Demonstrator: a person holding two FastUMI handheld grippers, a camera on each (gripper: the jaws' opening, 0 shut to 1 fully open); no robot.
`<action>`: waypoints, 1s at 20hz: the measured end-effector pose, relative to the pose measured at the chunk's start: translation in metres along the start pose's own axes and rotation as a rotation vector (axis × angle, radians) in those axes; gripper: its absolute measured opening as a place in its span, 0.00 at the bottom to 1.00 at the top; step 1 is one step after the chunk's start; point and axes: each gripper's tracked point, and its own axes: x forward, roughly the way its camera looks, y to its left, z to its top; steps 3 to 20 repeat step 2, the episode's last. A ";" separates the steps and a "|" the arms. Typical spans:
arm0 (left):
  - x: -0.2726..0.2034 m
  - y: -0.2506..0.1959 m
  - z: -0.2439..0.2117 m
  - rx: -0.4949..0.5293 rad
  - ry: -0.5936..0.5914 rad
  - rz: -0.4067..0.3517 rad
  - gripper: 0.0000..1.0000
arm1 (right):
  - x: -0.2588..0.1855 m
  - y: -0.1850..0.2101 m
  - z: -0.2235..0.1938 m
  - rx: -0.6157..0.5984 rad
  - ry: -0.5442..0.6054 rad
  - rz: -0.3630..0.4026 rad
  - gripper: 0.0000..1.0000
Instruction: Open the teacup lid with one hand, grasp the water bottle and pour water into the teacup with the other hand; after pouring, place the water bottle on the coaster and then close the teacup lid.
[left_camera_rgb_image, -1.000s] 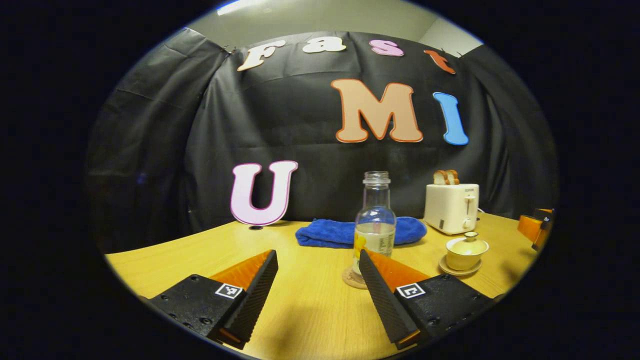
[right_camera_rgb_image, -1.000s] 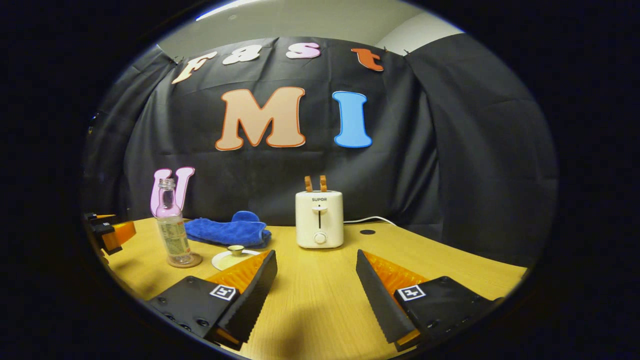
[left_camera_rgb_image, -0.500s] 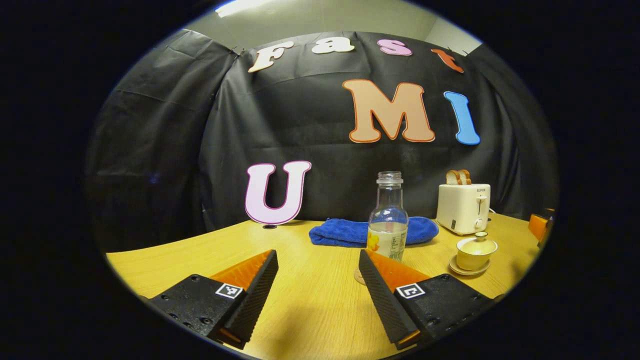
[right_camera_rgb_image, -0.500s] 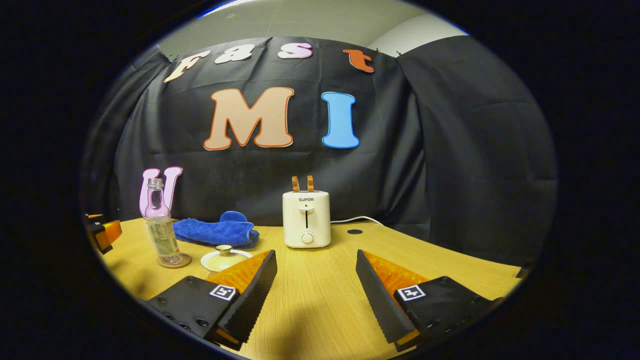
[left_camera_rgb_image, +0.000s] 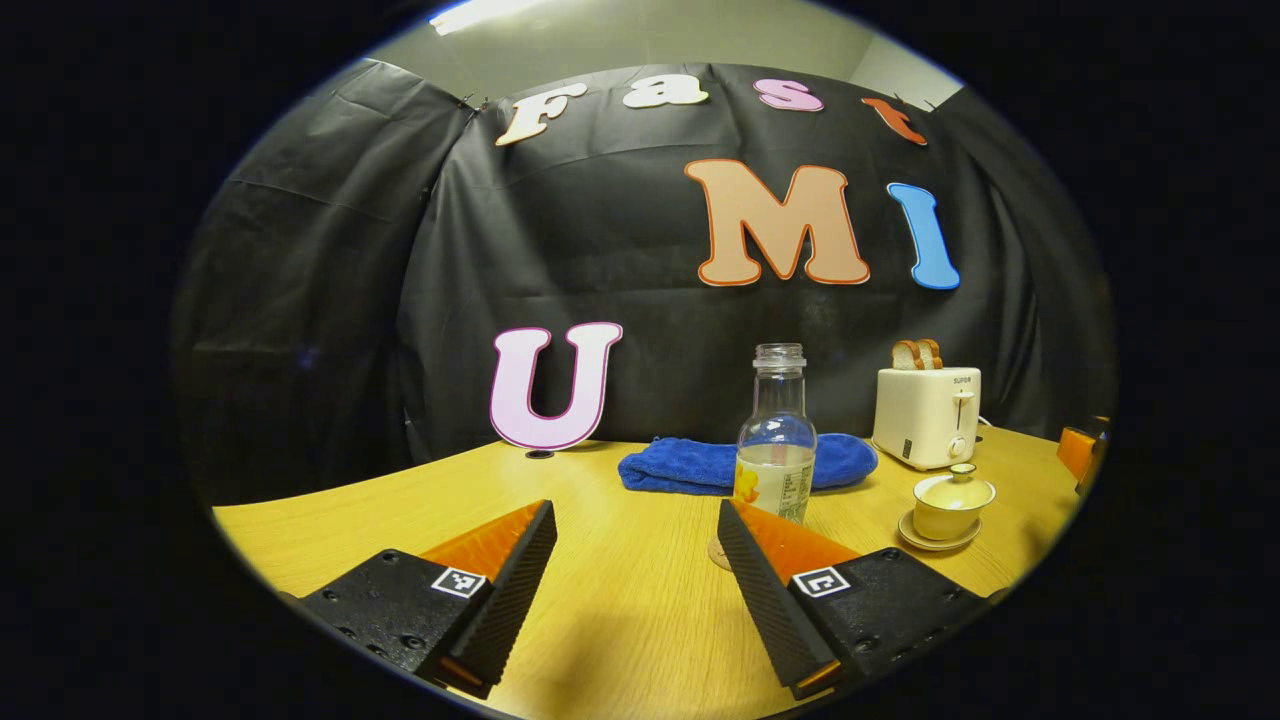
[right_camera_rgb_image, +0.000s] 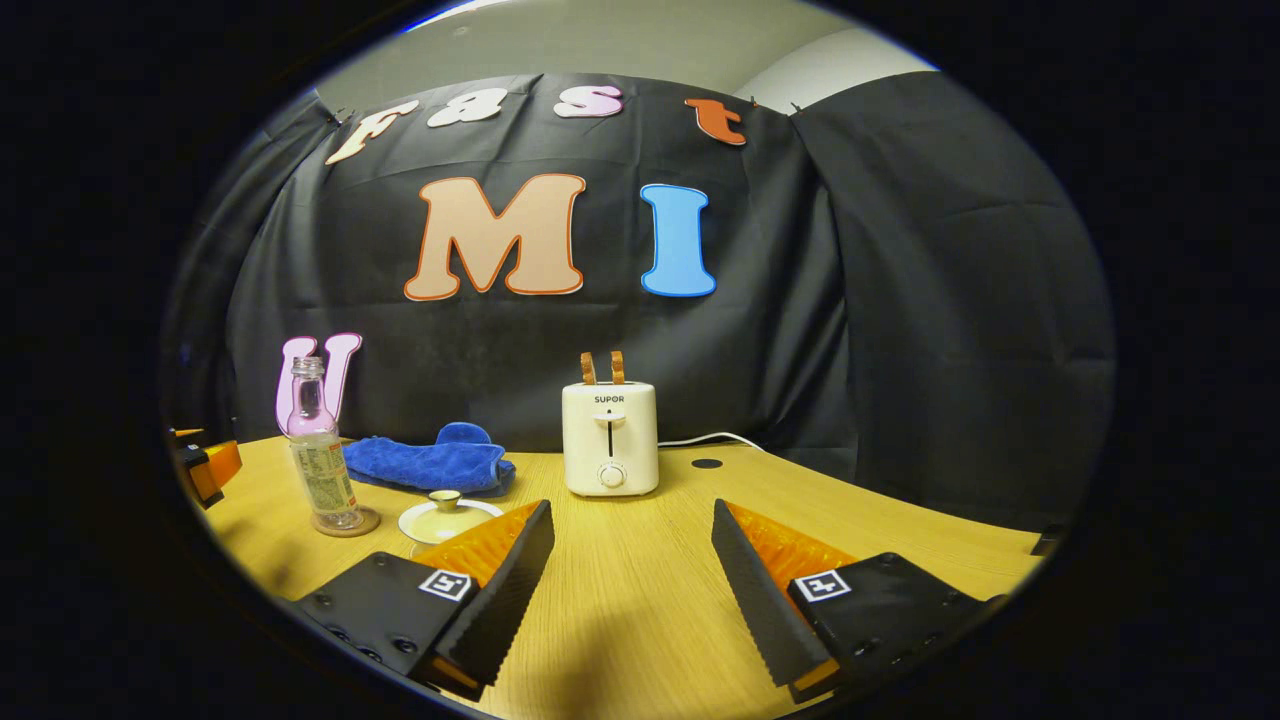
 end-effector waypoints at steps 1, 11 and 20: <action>0.000 -0.001 0.000 -0.001 0.000 -0.003 0.95 | 0.000 0.000 0.000 0.000 0.000 0.000 0.96; 0.000 -0.001 0.000 0.000 0.000 -0.005 0.95 | 0.000 0.000 0.000 0.000 0.000 0.000 0.96; 0.000 -0.001 0.000 0.000 0.000 -0.005 0.95 | 0.000 0.000 0.000 0.000 0.000 0.000 0.96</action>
